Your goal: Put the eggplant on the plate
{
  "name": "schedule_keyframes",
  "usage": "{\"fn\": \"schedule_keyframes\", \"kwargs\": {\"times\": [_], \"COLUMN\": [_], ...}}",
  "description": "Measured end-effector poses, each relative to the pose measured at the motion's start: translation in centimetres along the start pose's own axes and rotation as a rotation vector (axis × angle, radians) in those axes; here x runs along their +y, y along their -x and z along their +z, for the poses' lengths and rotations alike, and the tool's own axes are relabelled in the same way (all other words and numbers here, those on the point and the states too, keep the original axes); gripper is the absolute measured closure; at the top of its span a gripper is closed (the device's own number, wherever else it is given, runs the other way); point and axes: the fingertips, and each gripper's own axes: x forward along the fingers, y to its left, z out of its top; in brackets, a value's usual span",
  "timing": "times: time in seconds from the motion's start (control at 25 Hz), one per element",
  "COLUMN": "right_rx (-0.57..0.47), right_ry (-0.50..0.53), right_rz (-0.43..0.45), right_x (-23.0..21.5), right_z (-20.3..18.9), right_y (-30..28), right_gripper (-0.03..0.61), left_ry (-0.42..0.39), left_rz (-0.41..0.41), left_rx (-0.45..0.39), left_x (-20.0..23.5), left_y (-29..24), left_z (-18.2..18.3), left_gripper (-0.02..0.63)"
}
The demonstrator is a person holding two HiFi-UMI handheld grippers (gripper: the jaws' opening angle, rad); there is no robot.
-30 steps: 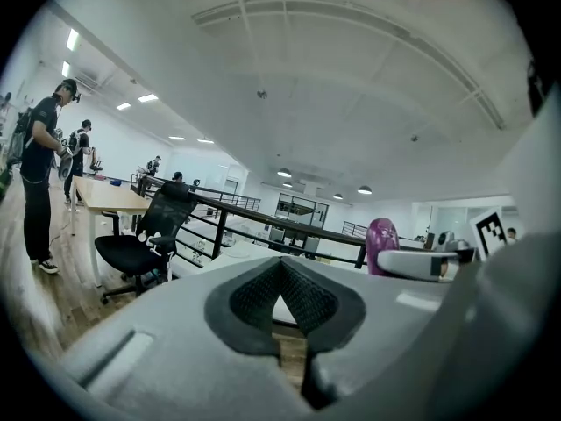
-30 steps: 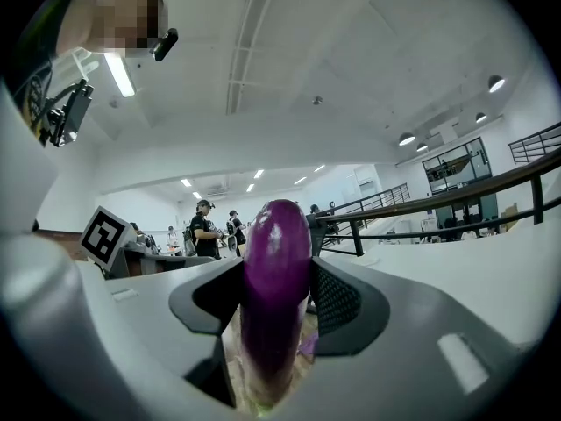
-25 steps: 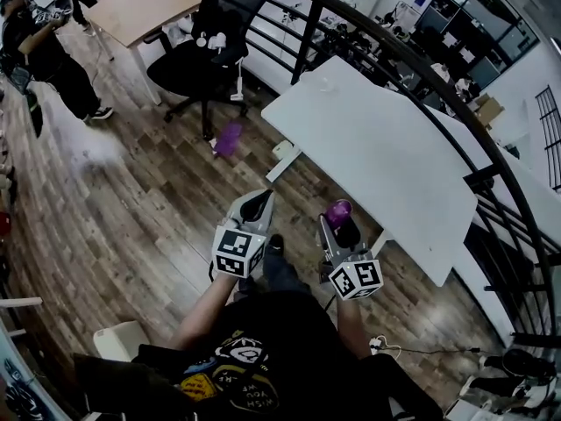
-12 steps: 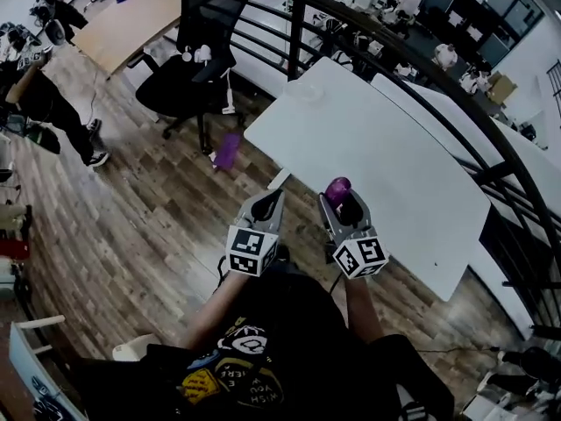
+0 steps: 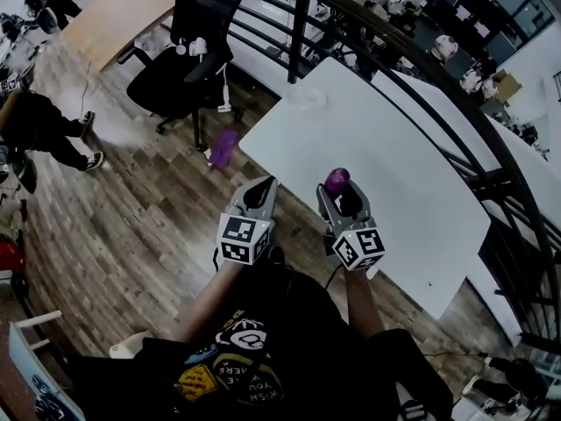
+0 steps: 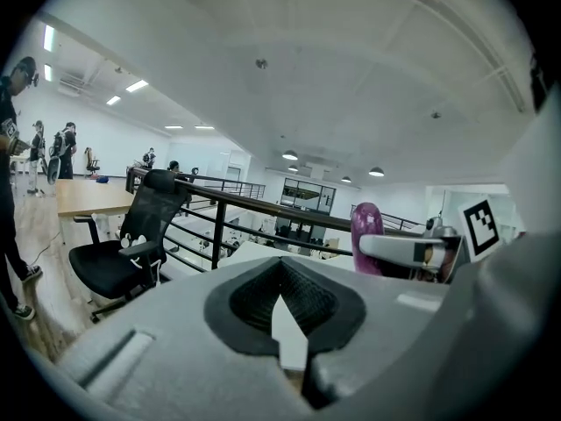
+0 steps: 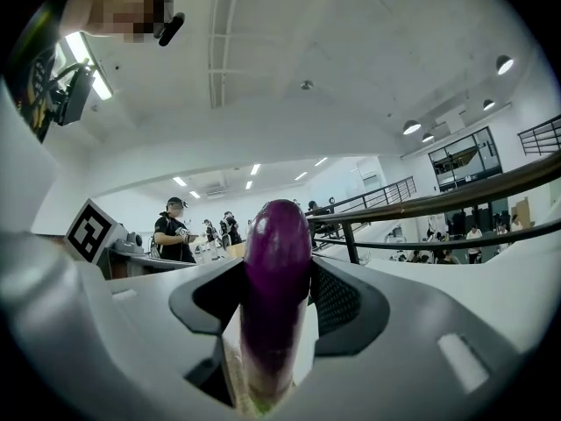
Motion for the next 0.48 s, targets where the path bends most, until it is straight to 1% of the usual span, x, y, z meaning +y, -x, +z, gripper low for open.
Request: {"fn": "schedule_keyframes", "kwargs": {"times": [0.08,0.16,0.24,0.36,0.4,0.48], "right_rx": [0.012,0.037,0.083,0.157,0.182,0.244], "right_ry": [0.015,0.037,0.075,0.136,0.160,0.230], "right_rz": [0.005,0.010,0.011,0.006,0.007,0.013], "right_x": [-0.8,-1.5,-2.5,-4.4,-4.9,-6.4], "right_z": [0.5,0.4,-0.2,-0.8,-1.2,-2.5], "right_y": [-2.7,-5.5,-8.3,-12.0,-13.2,-16.1], "right_gripper": [0.342,0.342,0.342,0.342,0.342,0.342], "left_ry": [0.003,-0.002,0.019,0.084,0.090,0.072], "left_rz": [0.004,0.002,-0.018,-0.057,-0.059,-0.053], "left_rx": [-0.011,0.000,0.023,0.037,0.037,0.041], "left_x": [1.8,3.7,5.5,8.1,9.1,11.1], "left_y": [-1.8,-3.6,-5.7,-8.7,-9.6,-11.4], "left_z": [0.9,1.2,1.1,1.4,1.6,2.3], "left_gripper": [0.609,0.609,0.609,0.609,0.609,0.609]}}
